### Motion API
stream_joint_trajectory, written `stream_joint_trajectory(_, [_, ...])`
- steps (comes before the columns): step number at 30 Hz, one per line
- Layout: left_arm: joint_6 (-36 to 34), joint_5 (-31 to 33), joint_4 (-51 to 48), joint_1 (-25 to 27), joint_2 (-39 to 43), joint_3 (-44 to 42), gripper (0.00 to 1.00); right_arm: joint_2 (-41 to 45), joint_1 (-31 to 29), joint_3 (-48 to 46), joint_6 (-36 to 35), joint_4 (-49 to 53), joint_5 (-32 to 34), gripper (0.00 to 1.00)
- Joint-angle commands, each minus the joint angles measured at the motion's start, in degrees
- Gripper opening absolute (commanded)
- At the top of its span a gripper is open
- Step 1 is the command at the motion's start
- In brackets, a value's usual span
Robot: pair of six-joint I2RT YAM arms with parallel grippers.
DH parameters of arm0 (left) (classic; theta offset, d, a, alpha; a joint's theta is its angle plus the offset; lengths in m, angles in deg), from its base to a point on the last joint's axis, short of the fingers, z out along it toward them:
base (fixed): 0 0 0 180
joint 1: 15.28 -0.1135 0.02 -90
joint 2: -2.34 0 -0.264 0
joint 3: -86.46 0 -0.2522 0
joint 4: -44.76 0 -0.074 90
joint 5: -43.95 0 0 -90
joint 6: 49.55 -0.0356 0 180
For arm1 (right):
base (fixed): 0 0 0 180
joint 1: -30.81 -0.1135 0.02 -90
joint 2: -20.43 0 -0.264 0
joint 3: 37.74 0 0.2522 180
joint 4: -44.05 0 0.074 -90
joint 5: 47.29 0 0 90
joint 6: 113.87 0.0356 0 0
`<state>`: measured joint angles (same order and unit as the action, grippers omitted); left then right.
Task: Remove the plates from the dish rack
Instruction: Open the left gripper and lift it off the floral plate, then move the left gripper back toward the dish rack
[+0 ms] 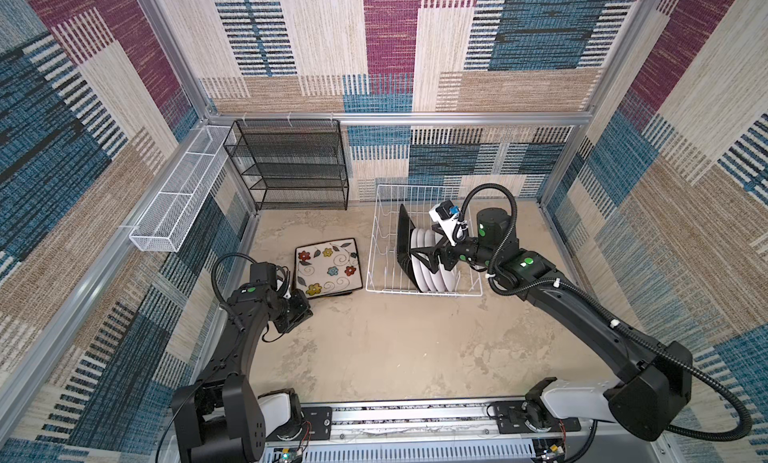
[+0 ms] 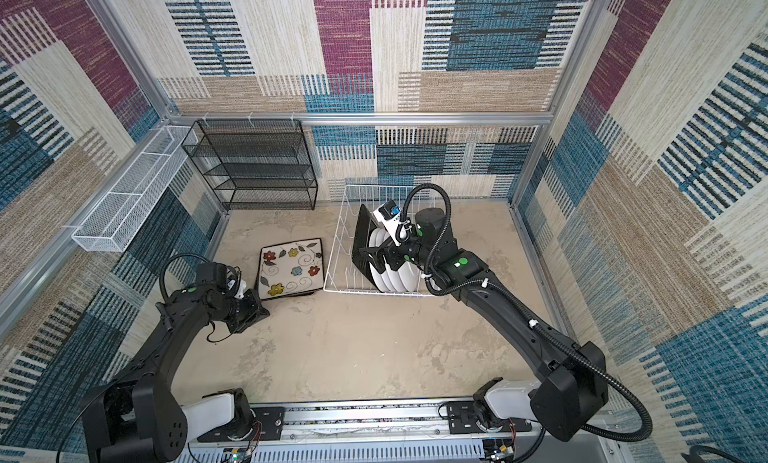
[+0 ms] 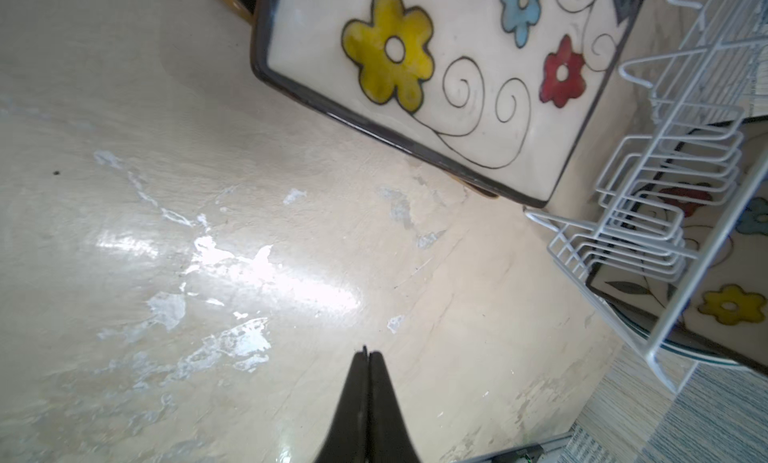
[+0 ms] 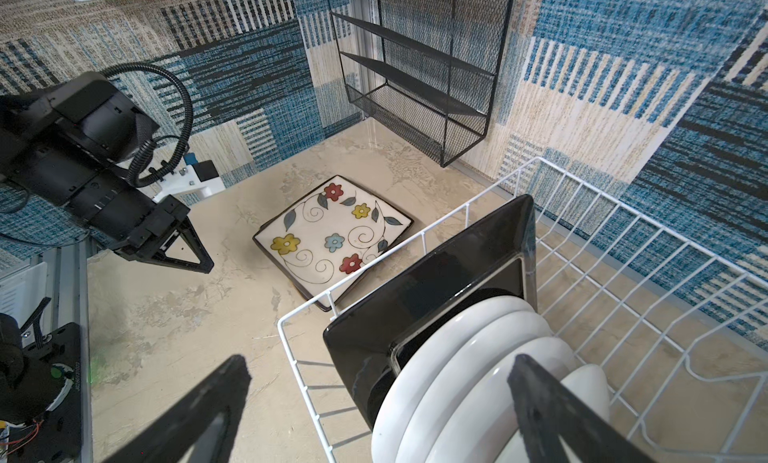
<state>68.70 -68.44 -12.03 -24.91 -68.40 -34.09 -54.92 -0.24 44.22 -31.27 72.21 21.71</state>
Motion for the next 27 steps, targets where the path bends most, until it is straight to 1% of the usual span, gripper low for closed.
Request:
stream_joint_trajectory(1, [2.5,2.9,5.0,0.1,-2.2,-0.1,0.0,0.4,-0.1,-0.2,0.2,-1.1,0.5,1.0])
stream_joint_trajectory(9, [2.2,6.2,8.1,0.1,-11.1,2.5,0.0,0.5,-0.1,-0.2,0.5,-0.5,1.8,1.0])
stream_joint_trajectory(14, [1.2,9.4,8.8,0.1,-13.8,3.8,0.0,0.6,-0.1,-0.2,0.5,-0.4,2.7,1.0])
stream_joint_trajectory(20, [-0.3,11.3,8.4,0.1,-18.3,6.5,0.0,0.1,-0.1,0.4,0.6,0.0,2.7,1.0])
stream_joint_trajectory(27, [-1.4,12.6,8.3,0.1,-21.7,9.2,0.0,0.5,-0.1,0.4,0.4,0.3,3.4,1.0])
